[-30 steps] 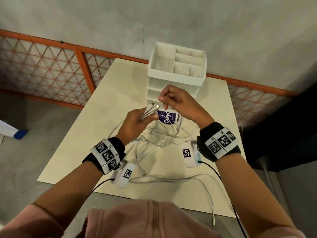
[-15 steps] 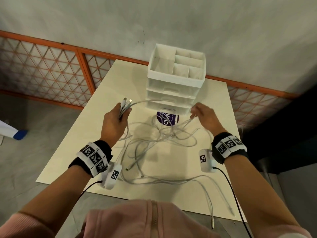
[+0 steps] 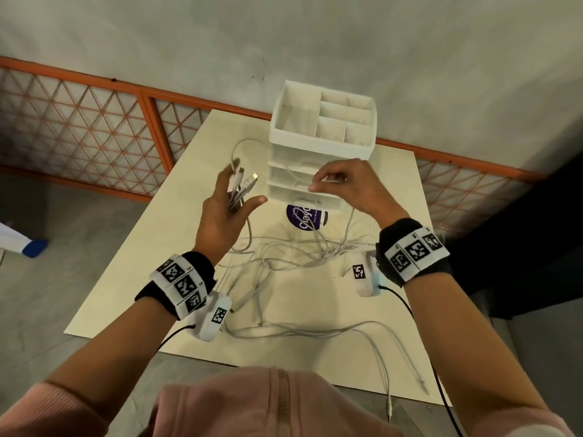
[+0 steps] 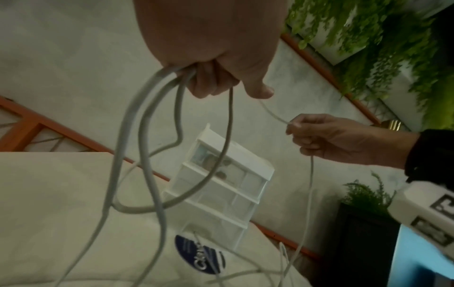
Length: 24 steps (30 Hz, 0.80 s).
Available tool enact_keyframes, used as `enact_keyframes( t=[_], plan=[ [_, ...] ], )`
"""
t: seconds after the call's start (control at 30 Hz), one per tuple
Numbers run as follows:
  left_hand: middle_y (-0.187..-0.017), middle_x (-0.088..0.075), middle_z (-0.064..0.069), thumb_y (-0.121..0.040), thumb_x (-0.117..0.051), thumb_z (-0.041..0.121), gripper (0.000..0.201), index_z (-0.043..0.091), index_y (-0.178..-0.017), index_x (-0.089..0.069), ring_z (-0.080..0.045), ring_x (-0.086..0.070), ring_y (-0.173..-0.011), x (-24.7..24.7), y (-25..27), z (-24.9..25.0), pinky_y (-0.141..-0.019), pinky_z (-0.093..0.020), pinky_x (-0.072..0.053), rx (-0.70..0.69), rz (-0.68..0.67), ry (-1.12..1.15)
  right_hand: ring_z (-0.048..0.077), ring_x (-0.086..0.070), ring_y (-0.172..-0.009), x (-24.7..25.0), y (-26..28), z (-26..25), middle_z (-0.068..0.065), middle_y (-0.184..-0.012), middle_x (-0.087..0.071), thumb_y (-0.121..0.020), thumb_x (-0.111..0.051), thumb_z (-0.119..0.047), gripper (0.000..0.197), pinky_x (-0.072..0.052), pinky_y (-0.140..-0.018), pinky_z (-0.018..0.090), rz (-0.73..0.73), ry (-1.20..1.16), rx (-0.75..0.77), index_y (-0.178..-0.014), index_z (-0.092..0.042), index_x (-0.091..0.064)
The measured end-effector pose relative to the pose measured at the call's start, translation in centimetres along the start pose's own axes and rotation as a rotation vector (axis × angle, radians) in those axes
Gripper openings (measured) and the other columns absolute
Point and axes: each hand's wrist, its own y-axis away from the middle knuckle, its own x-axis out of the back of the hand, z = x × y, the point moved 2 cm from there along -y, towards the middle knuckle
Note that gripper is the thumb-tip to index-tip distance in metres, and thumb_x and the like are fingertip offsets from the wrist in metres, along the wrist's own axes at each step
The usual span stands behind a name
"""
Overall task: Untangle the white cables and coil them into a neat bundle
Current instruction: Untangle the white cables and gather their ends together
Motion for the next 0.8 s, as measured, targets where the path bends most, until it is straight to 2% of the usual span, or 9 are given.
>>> enact_keyframes(
  t=[0.1, 0.17, 0.27, 0.33, 0.4, 0.5, 0.57, 0.67, 0.8],
  plan=[
    [-0.061, -0.049, -0.002, -0.084, -0.068, 0.035, 0.088, 0.023, -0.149, -0.01, -0.012, -0.034, -0.046, -0.2, -0.1, 1.0, -0.05, -0.016, -0.036, -0.018, 0.137, 0.055, 0.015, -0.053, -0.068, -1.2, 0.1, 0.4, 0.013, -0.08, -0.069, -0.073, -0.079, -0.027, 0.016, -0.046, -0.07, 0.033, -0.079, 0.16, -0.045, -0.079, -0.012, -0.075],
    [-0.062, -0.047, 0.005, -0.086, -0.066, 0.033, 0.087, 0.023, -0.15, -0.008, -0.006, -0.032, -0.049, -0.5, -0.1, 1.1, -0.052, -0.016, -0.037, -0.098, 0.149, 0.047, 0.013, -0.054, -0.068, -1.5, 0.2, 0.6, 0.009, -0.078, -0.07, -0.074, -0.078, -0.029, 0.015, -0.045, -0.068, 0.032, -0.122, 0.22, -0.075, -0.078, -0.015, -0.075],
    [-0.087, -0.07, -0.001, -0.087, -0.064, 0.031, 0.065, 0.018, -0.143, -0.033, -0.006, -0.057, -0.055, -1.9, 0.2, 0.8, -0.054, -0.015, -0.042, -0.234, -0.08, -0.1, 0.011, -0.054, -0.071, -2.0, 0.6, -0.1, 0.005, -0.078, -0.069, -0.075, -0.077, -0.029, 0.016, -0.041, -0.064, 0.022, -0.2, 0.157, -0.094, -0.082, -0.014, -0.076],
    [-0.073, -0.067, -0.005, -0.089, -0.061, 0.032, 0.044, 0.01, -0.126, -0.054, -0.025, -0.061, -0.059, -3.0, 0.4, 0.1, -0.054, -0.021, -0.039, -0.224, -0.233, -0.176, 0.013, -0.054, -0.071, -2.0, 0.8, -0.8, 0.008, -0.077, -0.068, -0.077, -0.075, -0.029, 0.015, -0.04, -0.062, 0.022, -0.208, 0.074, -0.079, -0.083, -0.016, -0.076],
    [-0.068, -0.063, -0.006, -0.091, -0.057, 0.036, 0.035, 0.009, -0.113, -0.059, -0.031, -0.058, -0.063, -3.5, 0.8, -0.3, -0.059, -0.031, -0.04, -0.227, -0.286, -0.165, 0.013, -0.05, -0.067, -1.8, 1.1, -1.0, 0.012, -0.074, -0.066, -0.078, -0.074, -0.028, 0.015, -0.037, -0.061, 0.023, -0.199, 0.02, -0.062, -0.083, -0.014, -0.075],
    [-0.064, -0.062, -0.012, -0.093, -0.053, 0.026, 0.026, 0.007, -0.11, -0.055, -0.025, -0.055, -0.054, -2.7, 0.6, -0.2, -0.056, -0.036, -0.041, -0.333, -0.117, -0.176, 0.014, -0.048, -0.065, -1.6, 1.6, 1.3, 0.02, -0.073, -0.06, -0.081, -0.072, -0.028, 0.02, -0.036, -0.061, 0.024, -0.196, 0.056, -0.108, -0.085, -0.008, -0.071],
    [-0.062, -0.059, -0.011, -0.094, -0.053, 0.013, 0.017, 0.002, -0.108, -0.055, -0.016, -0.054, -0.05, -1.5, -0.2, 0.5, -0.051, -0.031, -0.037, -0.318, 0.018, -0.169, 0.016, -0.055, -0.07, -1.8, 2.4, 4.4, 0.02, -0.079, -0.064, -0.087, -0.066, -0.027, 0.023, -0.039, -0.062, 0.024, -0.26, 0.175, -0.201, -0.087, -0.004, -0.065],
    [-0.057, -0.045, -0.002, -0.095, -0.05, 0.008, 0.014, -0.003, -0.103, -0.054, 0.0, -0.045, -0.048, 0.1, -0.9, 1.1, -0.047, -0.019, -0.028, -0.288, 0.149, -0.15, 0.023, -0.057, -0.084, -2.8, 4.3, 9.6, 0.016, -0.095, -0.065, -0.093, -0.057, -0.024, 0.023, -0.037, -0.066, 0.026, -0.378, 0.419, -0.367, -0.087, -0.002, -0.059],
    [-0.055, -0.043, -0.003, -0.095, -0.051, 0.008, 0.015, -0.004, -0.103, -0.055, -0.013, -0.033, -0.05, 0.2, -0.2, 0.1, -0.047, -0.02, -0.024, -0.253, 0.166, -0.155, 0.032, -0.06, -0.102, -3.6, 5.6, 12.6, 0.019, -0.107, -0.065, -0.096, -0.05, -0.018, 0.024, -0.039, -0.078, 0.026, -0.293, 0.393, -0.465, -0.094, 0.001, -0.064]
  ],
)
